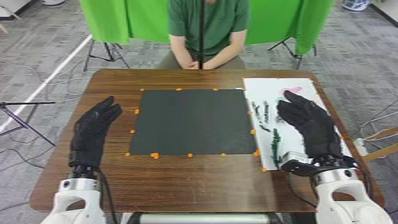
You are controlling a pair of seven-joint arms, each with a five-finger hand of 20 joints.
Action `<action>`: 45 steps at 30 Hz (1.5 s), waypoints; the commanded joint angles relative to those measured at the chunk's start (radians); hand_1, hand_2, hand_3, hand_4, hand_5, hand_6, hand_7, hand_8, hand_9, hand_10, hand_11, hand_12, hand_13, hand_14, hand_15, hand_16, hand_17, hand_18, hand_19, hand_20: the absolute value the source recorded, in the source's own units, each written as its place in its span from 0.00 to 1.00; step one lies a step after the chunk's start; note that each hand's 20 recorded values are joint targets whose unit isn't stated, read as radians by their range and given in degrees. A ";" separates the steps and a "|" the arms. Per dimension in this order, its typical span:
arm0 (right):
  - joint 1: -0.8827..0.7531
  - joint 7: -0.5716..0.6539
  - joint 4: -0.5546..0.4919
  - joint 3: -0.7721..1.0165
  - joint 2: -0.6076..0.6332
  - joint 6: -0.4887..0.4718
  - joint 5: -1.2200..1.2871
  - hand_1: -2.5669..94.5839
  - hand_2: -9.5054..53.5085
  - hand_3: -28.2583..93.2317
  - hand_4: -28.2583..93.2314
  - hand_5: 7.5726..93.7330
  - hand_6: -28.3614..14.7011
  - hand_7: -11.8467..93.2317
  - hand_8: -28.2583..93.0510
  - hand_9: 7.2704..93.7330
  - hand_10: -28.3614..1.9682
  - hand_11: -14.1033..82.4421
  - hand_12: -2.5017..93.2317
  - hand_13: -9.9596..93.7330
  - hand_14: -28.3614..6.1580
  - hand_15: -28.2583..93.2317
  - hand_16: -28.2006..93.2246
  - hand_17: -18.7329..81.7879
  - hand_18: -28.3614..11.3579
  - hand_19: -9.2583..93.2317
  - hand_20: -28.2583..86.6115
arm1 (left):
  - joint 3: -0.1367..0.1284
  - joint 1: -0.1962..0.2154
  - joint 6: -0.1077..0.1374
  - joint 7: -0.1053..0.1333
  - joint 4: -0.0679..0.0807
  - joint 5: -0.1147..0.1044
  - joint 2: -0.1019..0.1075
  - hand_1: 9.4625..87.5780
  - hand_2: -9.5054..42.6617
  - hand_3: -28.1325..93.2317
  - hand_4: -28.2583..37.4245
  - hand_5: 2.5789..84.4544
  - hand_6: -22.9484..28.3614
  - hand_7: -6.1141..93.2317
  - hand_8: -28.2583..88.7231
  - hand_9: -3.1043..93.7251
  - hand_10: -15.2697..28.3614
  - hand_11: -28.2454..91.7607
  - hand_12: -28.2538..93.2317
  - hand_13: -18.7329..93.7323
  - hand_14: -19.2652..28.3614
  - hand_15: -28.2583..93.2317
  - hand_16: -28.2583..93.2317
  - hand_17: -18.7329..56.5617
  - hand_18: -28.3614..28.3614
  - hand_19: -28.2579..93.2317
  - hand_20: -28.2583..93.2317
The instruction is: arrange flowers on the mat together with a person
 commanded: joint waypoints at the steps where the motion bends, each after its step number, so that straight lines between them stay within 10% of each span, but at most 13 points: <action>1: -0.021 -0.004 -0.014 0.003 -0.009 -0.004 -0.007 0.14 0.21 0.81 0.09 0.43 0.60 0.23 0.16 0.46 0.40 0.20 0.15 0.42 0.36 0.31 0.37 0.32 0.33 0.21 0.46 | -0.006 0.014 0.006 -0.012 -0.003 -0.005 -0.003 0.26 0.00 0.72 0.07 0.48 0.53 0.21 0.19 0.47 0.64 0.37 0.35 0.44 0.73 0.34 0.26 0.26 0.72 0.26 0.36; 6: 0.000 -0.013 -0.011 -0.008 -0.007 0.003 -0.006 0.14 0.21 0.81 0.09 0.43 0.59 0.23 0.16 0.46 0.40 0.20 0.15 0.42 0.36 0.31 0.37 0.33 0.33 0.21 0.45 | -0.006 0.009 0.021 -0.001 0.000 -0.013 -0.009 0.26 0.00 0.73 0.07 0.48 0.53 0.21 0.19 0.47 0.64 0.37 0.35 0.45 0.73 0.34 0.26 0.26 0.72 0.26 0.36; 12: 0.002 -0.011 -0.013 -0.009 -0.006 0.007 -0.003 0.14 0.20 0.81 0.09 0.43 0.59 0.23 0.16 0.46 0.40 0.20 0.15 0.42 0.36 0.31 0.37 0.33 0.34 0.21 0.45 | -0.013 0.010 -0.026 -0.013 0.005 0.001 -0.013 0.25 0.00 0.73 0.07 0.48 0.53 0.21 0.19 0.46 0.64 0.37 0.35 0.44 0.74 0.34 0.26 0.26 0.72 0.27 0.36; 14: 0.002 -0.008 -0.013 -0.011 -0.006 0.009 0.002 0.14 0.20 0.81 0.09 0.43 0.59 0.23 0.16 0.46 0.40 0.20 0.15 0.42 0.36 0.31 0.37 0.33 0.34 0.21 0.45 | -0.007 0.009 0.002 -0.011 0.004 -0.009 -0.010 0.25 0.00 0.73 0.07 0.48 0.53 0.21 0.19 0.46 0.64 0.37 0.35 0.44 0.74 0.34 0.26 0.26 0.72 0.26 0.36; 37: 0.002 -0.002 -0.015 -0.006 0.008 0.026 0.011 0.14 0.21 0.81 0.09 0.44 0.59 0.24 0.16 0.47 0.39 0.21 0.16 0.43 0.35 0.32 0.38 0.32 0.33 0.22 0.46 | -0.008 0.013 0.014 -0.022 -0.001 -0.032 -0.010 0.24 0.00 0.73 0.07 0.48 0.53 0.21 0.19 0.46 0.64 0.37 0.35 0.44 0.74 0.34 0.27 0.24 0.73 0.27 0.36; 42: 0.003 0.001 -0.013 -0.012 0.012 0.013 0.011 0.14 0.20 0.81 0.09 0.44 0.59 0.24 0.16 0.47 0.39 0.21 0.16 0.43 0.35 0.32 0.38 0.33 0.33 0.22 0.46 | -0.019 0.015 -0.023 -0.005 0.002 -0.021 -0.009 0.24 0.01 0.73 0.07 0.48 0.53 0.21 0.19 0.46 0.64 0.37 0.35 0.44 0.74 0.34 0.27 0.24 0.73 0.27 0.36; 45: -0.003 -0.003 -0.017 -0.016 0.005 0.015 0.006 0.14 0.21 0.81 0.09 0.44 0.59 0.24 0.16 0.47 0.39 0.20 0.16 0.43 0.35 0.32 0.38 0.33 0.33 0.22 0.46 | -0.037 0.033 -0.064 0.024 0.009 -0.070 -0.019 0.23 0.00 0.74 0.08 0.48 0.53 0.20 0.19 0.46 0.64 0.37 0.35 0.44 0.74 0.34 0.27 0.24 0.73 0.27 0.36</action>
